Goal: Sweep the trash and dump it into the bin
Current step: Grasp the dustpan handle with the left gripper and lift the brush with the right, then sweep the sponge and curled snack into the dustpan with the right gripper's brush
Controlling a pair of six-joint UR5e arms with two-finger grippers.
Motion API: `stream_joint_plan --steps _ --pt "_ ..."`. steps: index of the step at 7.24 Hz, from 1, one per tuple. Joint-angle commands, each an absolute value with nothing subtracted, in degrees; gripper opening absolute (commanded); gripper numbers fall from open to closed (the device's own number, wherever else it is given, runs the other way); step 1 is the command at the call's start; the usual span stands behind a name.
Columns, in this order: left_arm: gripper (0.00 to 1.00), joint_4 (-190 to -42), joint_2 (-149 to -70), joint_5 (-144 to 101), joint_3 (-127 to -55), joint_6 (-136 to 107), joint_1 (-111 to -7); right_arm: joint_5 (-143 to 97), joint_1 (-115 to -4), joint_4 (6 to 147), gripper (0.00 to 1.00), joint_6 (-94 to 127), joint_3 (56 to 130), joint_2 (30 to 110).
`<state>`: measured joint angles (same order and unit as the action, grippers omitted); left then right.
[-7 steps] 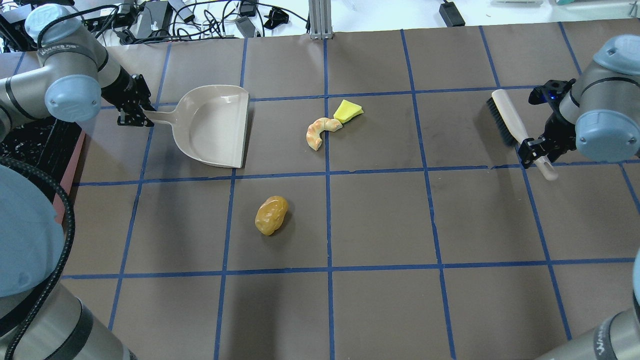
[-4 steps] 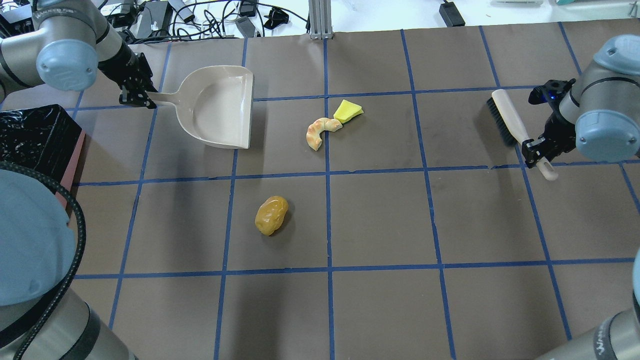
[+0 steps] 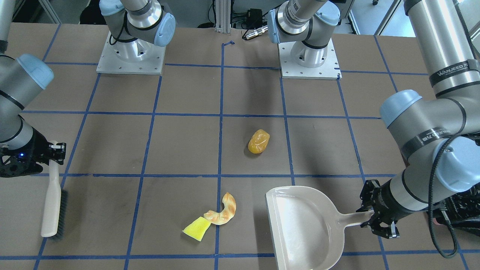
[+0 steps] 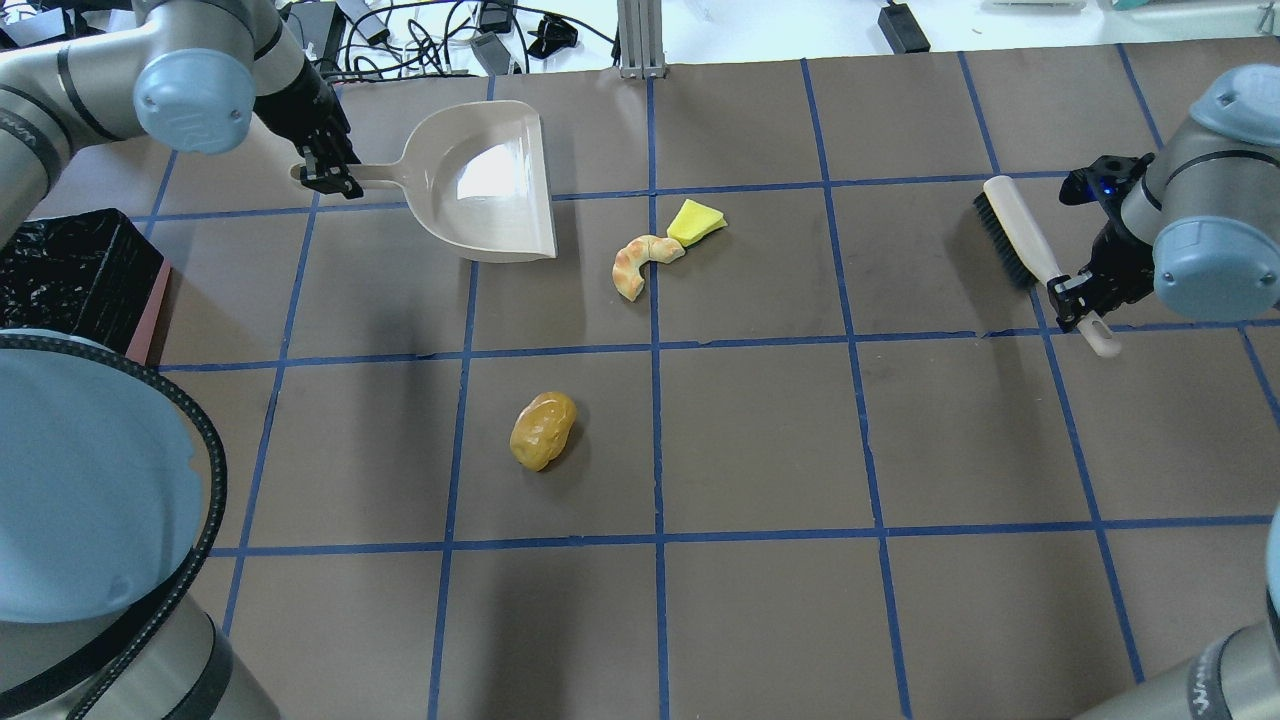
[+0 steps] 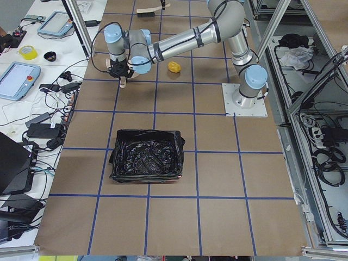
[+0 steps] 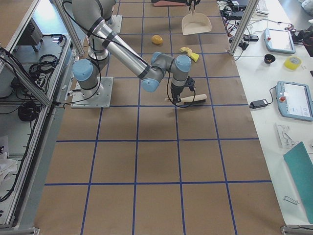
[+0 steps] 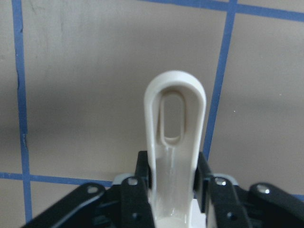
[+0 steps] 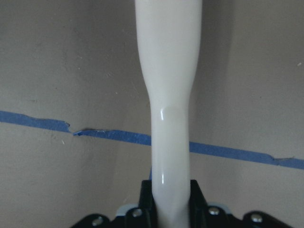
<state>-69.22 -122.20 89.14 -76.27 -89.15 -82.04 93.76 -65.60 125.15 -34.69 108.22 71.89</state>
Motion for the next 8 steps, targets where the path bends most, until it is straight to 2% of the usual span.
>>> stream_joint_plan --steps 1,8 --pt "0.00 -69.3 -123.1 94.8 -76.2 -98.6 -87.1 93.5 -66.6 124.3 0.16 -31.2 107.1 72.6" --pt "0.00 -75.5 -121.7 100.5 -78.8 -95.3 -93.0 94.2 -91.2 113.7 0.15 4.0 101.3 74.4"
